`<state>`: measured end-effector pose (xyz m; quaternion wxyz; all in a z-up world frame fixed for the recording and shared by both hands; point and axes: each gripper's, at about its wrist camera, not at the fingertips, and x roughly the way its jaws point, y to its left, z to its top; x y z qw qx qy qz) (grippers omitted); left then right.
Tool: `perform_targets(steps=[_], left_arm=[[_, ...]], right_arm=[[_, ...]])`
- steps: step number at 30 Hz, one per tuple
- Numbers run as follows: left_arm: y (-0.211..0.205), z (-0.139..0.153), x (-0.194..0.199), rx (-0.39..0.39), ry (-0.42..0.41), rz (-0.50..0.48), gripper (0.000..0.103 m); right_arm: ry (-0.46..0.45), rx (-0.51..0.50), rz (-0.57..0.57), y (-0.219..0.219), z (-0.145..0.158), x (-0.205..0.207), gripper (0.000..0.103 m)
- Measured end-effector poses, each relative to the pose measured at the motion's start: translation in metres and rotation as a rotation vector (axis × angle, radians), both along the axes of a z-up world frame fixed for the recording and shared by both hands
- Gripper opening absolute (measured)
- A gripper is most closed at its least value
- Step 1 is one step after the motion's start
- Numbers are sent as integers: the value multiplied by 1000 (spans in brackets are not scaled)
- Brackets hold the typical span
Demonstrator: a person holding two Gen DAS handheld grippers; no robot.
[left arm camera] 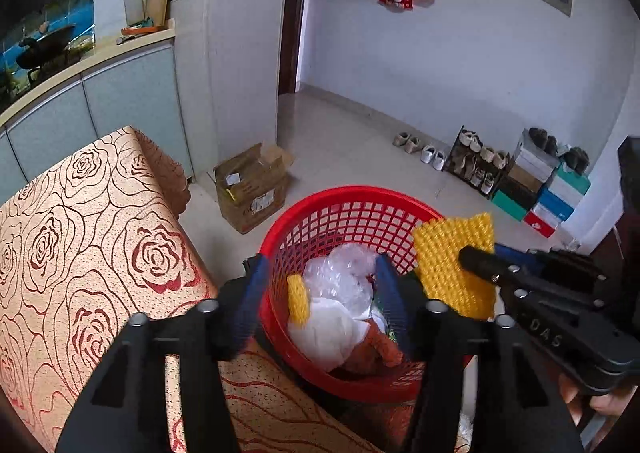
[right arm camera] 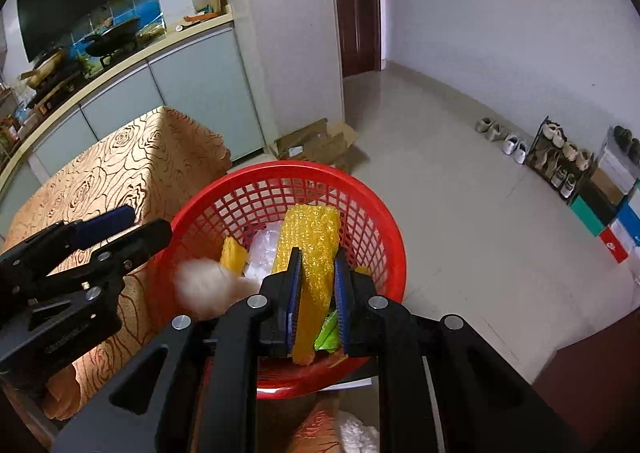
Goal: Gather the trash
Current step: 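Carry both items to the red basket and open both tools to drop them, then move both open tools back from the basket toward the table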
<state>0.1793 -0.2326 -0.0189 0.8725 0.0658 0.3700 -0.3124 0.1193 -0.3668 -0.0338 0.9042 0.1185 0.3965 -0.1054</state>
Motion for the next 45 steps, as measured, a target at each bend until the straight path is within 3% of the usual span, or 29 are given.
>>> perform_targets(steps=[4,11,16,22,29,45], left_arm=[[12,10,0,-14,-25,27,65],[39,32,-7,-24,-82,88,76],[57,48,-23,-14,-153,129,85],[80,68,-48,9,-231,179,92],[104,86,-85,17,-310,226,93],[137,72,-154,0,-275,247,94]], right_arm=[[-13,6,-3,2,2,-3,33],[-39,3,-10,8,12,-13,49],[-78,-46,-30,23,27,-31,72],[-107,-52,-51,43,42,-56,90],[-143,-26,-88,61,59,-89,96],[-173,-64,-55,105,68,-155,96]])
